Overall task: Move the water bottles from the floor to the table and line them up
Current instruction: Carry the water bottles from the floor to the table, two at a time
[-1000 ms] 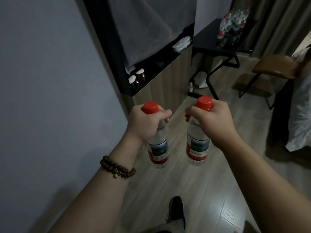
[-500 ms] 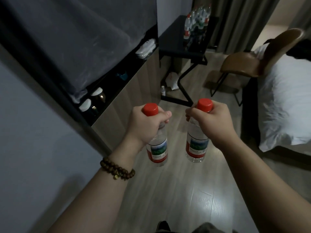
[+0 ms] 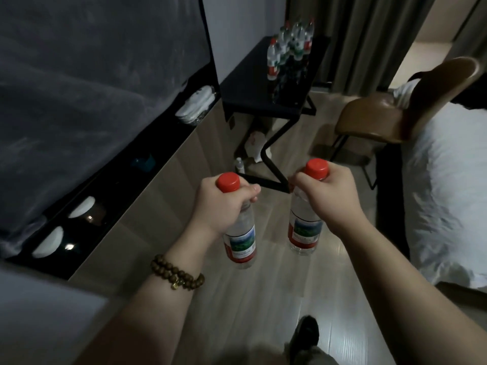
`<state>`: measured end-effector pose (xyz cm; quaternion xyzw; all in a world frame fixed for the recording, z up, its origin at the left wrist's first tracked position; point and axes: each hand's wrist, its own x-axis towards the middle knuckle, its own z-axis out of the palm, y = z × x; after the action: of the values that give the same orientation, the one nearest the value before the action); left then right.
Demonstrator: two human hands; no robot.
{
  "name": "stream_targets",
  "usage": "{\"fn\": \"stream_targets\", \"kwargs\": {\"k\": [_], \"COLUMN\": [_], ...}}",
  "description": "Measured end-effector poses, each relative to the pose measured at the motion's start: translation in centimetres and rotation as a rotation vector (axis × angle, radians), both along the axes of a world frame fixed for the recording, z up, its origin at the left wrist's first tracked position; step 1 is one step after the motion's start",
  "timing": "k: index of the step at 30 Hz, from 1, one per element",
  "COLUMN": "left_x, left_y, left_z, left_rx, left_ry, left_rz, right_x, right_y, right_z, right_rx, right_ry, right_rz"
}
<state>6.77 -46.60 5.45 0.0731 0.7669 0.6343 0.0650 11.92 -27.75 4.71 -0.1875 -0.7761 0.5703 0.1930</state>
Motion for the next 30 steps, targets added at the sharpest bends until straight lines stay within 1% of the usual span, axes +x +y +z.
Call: {"fn": "stream_targets", "kwargs": {"k": [4, 8, 13, 18, 23, 26, 30], "left_x": [-5.4, -10.9, -18.4, -28.3, -38.9, -44.4, -50.0], "left_y": [6.4, 11.7, 16.8, 22.4, 29.0, 33.0, 37.8], "left_z": [1.3, 1.7, 0.4, -1.5, -1.1, 0.0, 0.7], "left_rx": [-0.004, 0.058, 0.032, -0.005, -0.005, -0.018, -0.003], "left_ry": [0.001, -0.012, -0.042, -0.051, -0.085, -0.062, -0.028], "left_rz": [0.042, 0.059, 0.025, -0.009, -0.030, -0.082, -0.063], "right_x": [-6.3, -12.4, -19.9, -28.6, -37.5, -42.1, -47.5], "right_y": [6.3, 11.3, 17.0, 23.1, 29.7, 33.7, 38.7], "right_z": [1.3, 1.8, 1.1, 0.3, 0.7, 1.1, 1.4], "right_rx": [0.034, 0.042, 0.045, 0.049, 0.040, -0.010, 0.000], "right_ry": [0.008, -0.001, -0.021, -0.028, -0.025, -0.005, 0.017], "right_rz": [0.039, 0.053, 0.067, 0.073, 0.029, 0.000, -0.050]}}
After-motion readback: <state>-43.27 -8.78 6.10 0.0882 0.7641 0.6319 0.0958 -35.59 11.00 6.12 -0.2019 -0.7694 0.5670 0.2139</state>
